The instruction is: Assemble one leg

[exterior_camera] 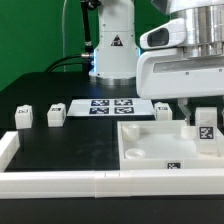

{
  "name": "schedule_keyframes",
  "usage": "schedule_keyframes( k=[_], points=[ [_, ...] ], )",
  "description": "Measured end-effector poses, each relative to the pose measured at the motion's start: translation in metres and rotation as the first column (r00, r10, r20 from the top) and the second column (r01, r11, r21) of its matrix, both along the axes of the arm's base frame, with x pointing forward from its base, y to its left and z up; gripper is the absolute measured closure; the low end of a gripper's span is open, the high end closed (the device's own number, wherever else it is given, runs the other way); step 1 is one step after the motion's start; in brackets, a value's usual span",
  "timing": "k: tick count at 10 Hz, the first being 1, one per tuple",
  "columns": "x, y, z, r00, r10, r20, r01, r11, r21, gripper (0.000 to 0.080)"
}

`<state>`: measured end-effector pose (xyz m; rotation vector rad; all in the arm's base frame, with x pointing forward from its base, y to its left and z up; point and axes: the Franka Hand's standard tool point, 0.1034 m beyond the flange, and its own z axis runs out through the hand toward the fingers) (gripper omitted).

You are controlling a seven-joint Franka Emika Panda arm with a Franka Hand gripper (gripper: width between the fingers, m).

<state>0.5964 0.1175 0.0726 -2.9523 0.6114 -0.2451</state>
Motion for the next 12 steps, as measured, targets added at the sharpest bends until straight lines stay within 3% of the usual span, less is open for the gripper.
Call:
schedule_keyframes(
  k=[3,4,5,8,9,10,11,12],
  points=[
    [-0.0009,0.0020,-0.0010,0.922,-0.385,-0.051,0.388,0.918,0.077,0.0509],
    [-0.0015,0.0040,-0.0011,0.838,-0.539,-0.082,0.545,0.832,0.100,0.0509],
    [-0.0019,0.0054,-0.0013,0.755,-0.647,-0.102,0.655,0.748,0.107,0.0508],
    [-0.0030,0.0070,-0.0012,0.636,-0.758,-0.144,0.772,0.625,0.117,0.0508],
    [-0.0033,0.0077,-0.0014,0.661,-0.738,-0.138,0.751,0.650,0.117,0.0444],
    [-0.0033,0.0076,-0.0014,0.703,-0.700,-0.127,0.711,0.694,0.114,0.0241],
    [-0.0027,0.0077,-0.0007,0.760,-0.640,-0.108,0.649,0.753,0.110,0.0176],
    [-0.0027,0.0083,-0.0001,0.830,-0.551,-0.086,0.557,0.824,0.100,0.0176]
  ],
)
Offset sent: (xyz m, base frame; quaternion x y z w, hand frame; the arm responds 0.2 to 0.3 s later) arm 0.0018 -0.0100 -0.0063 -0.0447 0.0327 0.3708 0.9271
